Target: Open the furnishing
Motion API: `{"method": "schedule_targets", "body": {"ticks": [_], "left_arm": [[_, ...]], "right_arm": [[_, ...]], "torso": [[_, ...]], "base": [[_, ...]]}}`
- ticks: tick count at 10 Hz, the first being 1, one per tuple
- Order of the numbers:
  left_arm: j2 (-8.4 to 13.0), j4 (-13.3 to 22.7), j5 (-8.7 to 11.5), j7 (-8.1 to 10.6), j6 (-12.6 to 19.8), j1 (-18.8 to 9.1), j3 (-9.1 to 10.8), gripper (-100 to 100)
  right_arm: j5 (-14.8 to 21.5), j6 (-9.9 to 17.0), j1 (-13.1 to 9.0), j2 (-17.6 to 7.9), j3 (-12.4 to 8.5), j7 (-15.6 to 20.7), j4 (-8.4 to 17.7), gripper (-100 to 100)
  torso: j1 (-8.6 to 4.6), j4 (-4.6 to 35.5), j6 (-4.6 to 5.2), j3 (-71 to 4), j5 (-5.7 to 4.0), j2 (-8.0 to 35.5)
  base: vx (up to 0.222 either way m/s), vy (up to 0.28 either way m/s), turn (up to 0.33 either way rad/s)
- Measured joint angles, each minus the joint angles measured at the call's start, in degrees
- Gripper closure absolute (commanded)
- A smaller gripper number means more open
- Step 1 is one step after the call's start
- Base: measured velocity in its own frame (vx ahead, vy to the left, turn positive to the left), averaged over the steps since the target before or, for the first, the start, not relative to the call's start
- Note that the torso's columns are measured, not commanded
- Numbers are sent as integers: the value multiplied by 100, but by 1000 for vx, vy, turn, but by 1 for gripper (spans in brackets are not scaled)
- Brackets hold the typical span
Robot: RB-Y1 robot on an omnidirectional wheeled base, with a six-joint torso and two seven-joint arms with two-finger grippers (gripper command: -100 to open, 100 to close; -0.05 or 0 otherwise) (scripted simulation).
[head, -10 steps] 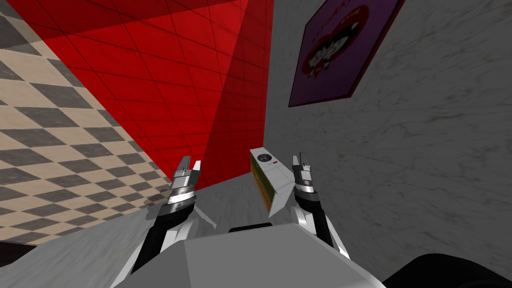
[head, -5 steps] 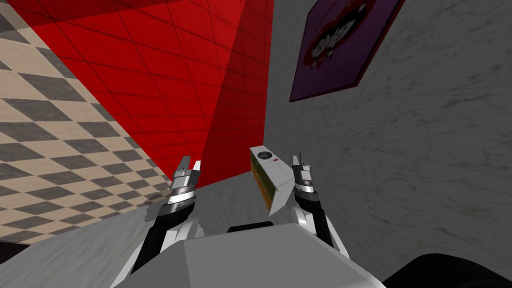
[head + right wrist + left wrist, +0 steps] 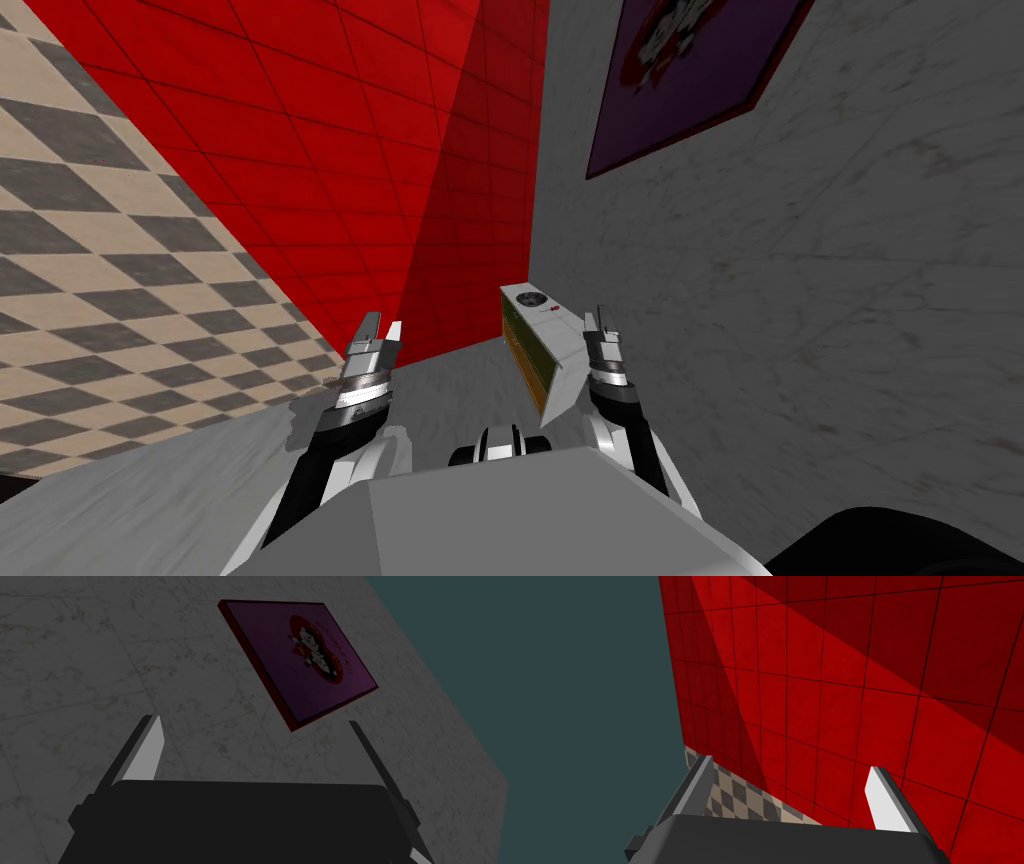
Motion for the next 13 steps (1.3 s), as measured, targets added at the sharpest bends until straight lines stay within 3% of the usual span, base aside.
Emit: {"method": "schedule_targets", "body": {"ticks": [5, 7, 8, 10, 11, 13], "left_arm": [[0, 1, 0, 0, 0, 0, 0, 0], [0, 1, 0, 0, 0, 0, 0, 0], [0, 1, 0, 0, 0, 0, 0, 0], [0, 1, 0, 0, 0, 0, 0, 0], [0, 1, 0, 0, 0, 1, 1, 0], [0, 1, 0, 0, 0, 0, 0, 0]], "right_arm": [[232, 376, 42, -686, -48, 211, 428, -100], [324, 356, 58, -806, -46, 307, 739, -100], [382, 502, -7, -942, -101, 359, 885, -100], [516, 750, 181, -1240, -187, 460, 1090, -100], [578, 752, 144, -1256, -169, 530, 1290, -100], [755, 897, 377, -1402, -155, 694, 1434, -100]], "torso": [[2, 79, 1, -144, 1, 73], [-2, 79, 0, -143, -1, 73], [0, 80, -2, -144, 0, 73], [2, 80, 1, -143, 1, 74], [-3, 79, 7, -144, 0, 72], [2, 80, -1, -143, 1, 74]], "base": [[-3, 14, 192], [-2, 15, 251], [-4, 21, 387], [2, 20, 256], [2, 23, 233], [3, 21, 266]]}}
